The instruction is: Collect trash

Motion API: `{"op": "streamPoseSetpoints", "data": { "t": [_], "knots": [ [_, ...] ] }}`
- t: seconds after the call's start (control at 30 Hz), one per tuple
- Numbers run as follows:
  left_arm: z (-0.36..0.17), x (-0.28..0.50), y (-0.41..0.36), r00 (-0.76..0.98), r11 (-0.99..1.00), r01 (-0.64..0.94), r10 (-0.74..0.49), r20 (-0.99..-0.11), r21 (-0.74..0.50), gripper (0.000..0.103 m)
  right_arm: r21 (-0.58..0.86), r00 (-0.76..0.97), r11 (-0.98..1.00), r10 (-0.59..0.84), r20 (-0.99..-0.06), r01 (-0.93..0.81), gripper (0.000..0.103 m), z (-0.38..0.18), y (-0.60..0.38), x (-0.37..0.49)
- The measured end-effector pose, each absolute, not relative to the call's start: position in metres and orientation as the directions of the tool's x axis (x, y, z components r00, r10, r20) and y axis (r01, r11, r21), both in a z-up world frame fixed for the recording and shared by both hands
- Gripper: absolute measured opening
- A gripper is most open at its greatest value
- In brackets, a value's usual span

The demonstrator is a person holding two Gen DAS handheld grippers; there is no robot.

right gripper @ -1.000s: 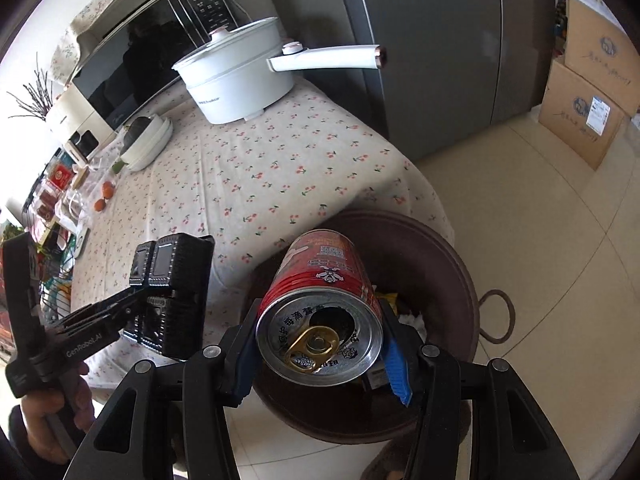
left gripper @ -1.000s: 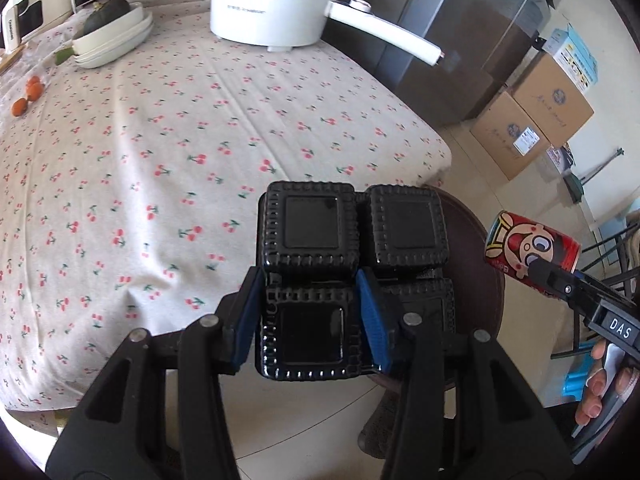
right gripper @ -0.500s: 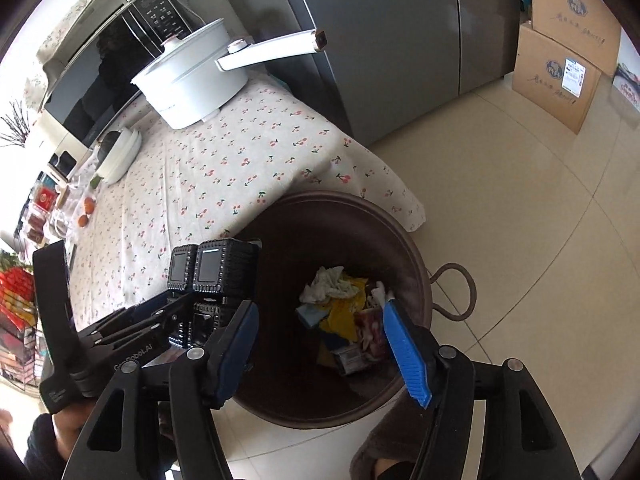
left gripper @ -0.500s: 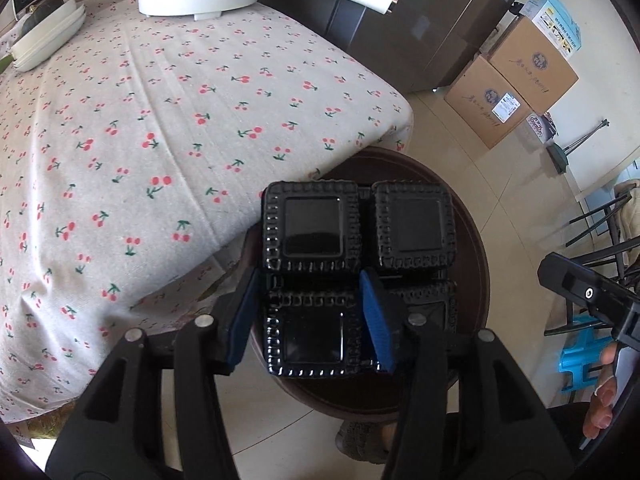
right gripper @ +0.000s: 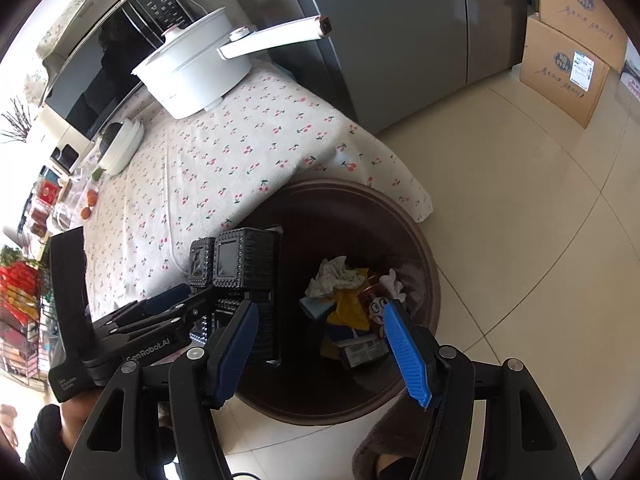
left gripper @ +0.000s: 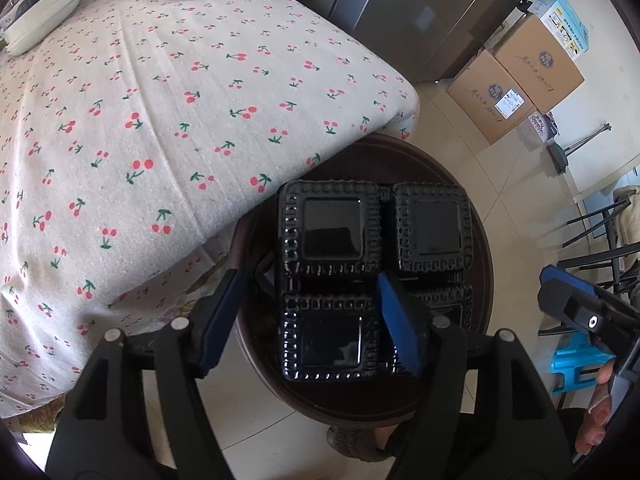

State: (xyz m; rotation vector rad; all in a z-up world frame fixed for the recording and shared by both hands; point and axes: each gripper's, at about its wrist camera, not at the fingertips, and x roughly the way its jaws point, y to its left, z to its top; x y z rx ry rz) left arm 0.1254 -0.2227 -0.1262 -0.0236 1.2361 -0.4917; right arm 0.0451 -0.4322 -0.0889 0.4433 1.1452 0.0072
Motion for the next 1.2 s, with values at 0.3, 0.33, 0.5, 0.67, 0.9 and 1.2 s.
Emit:
{"op": "streamPoseSetpoints", "data": {
  "t": [0.3,0.33,0.5,0.67,0.9,1.2],
  "knots": [
    [-0.124,0.131,-0.206,0.188,0.858,0.319,-0.474,-0.860,-0.403,0.063,0.394,0.353,0.905,0.319,-0.879,0.163,0.067,-0.107,-0.406,0.050],
    [-0.123,0.131,-0.204,0.178,0.846,0.317,-0.496,-0.850,-0.428,0.062,0.386,0.344,0.908,0.315,-0.884,0.161,0.067,-0.110,-0.404,0.051],
    [-0.114,0.130,-0.195,0.158,0.799,0.320,-0.574,-0.803,-0.509,0.061,0.309,0.276,0.933,0.252,-0.928,0.186,0.067,-0.129,-0.401,0.055],
    [-0.112,0.130,-0.189,0.172,0.813,0.326,-0.554,-0.815,-0.483,0.061,0.298,0.270,0.929,0.236,-0.933,0.221,0.067,-0.132,-0.411,0.053],
    [-0.111,0.129,-0.187,0.196,0.832,0.334,-0.521,-0.831,-0.443,0.061,0.289,0.279,0.931,0.224,-0.934,0.221,0.067,-0.129,-0.414,0.049],
    [-0.103,0.126,-0.165,0.231,0.859,0.321,-0.479,-0.847,-0.398,0.066,0.272,0.301,0.941,0.206,-0.931,0.199,0.067,-0.120,-0.406,0.049]
  ]
}}
